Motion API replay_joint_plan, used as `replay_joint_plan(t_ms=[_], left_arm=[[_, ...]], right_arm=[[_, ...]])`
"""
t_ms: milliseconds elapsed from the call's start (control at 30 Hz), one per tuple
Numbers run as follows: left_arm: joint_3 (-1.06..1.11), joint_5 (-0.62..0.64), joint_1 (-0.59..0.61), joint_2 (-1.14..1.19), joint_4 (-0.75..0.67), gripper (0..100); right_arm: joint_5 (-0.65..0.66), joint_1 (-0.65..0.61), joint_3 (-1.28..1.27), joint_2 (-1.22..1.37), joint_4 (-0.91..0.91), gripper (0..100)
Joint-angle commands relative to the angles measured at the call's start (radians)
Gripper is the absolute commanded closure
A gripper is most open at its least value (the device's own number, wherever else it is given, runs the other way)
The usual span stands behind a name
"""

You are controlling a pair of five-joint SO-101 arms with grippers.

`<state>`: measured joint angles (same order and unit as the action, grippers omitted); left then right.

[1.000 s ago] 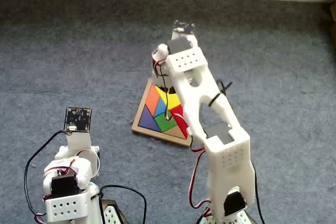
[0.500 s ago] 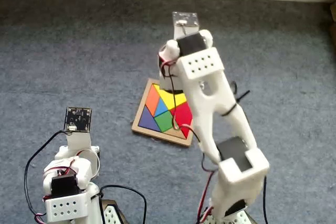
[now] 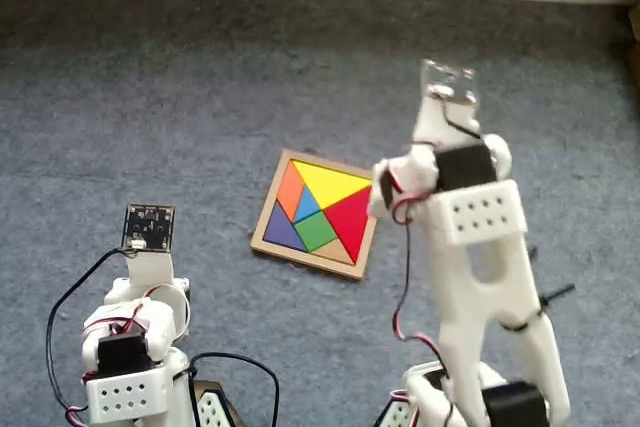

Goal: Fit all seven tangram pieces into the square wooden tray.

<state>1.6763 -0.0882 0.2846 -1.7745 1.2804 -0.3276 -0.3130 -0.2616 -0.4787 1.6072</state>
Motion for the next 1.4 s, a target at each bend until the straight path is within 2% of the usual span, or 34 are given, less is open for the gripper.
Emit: replay_joint_plan(t_ms=[0, 267, 700, 900, 1367], left_arm=[[0.021, -0.009, 0.008, -0.047, 0.005, 99], [0.021, -0.009, 0.008, -0.047, 0.005, 99], [0.021, -0.009, 0.008, -0.047, 0.005, 99], [0.021, -0.009, 0.008, -0.047, 0.005, 99], [0.021, -0.009, 0.008, -0.047, 0.005, 99]], right_arm=[[0.012, 0.047, -0.153, -0.186, -0.096, 99.5], [0.012, 0.097, -0.533, -0.470, -0.309, 99.5], [0.014, 0.097, -0.929, -0.816, -0.476, 99.5], [0.098, 0.097, -1.106, -0.960, -0.530, 99.5], [0.101, 0.097, -1.409, -1.366, -0.521, 99.5]])
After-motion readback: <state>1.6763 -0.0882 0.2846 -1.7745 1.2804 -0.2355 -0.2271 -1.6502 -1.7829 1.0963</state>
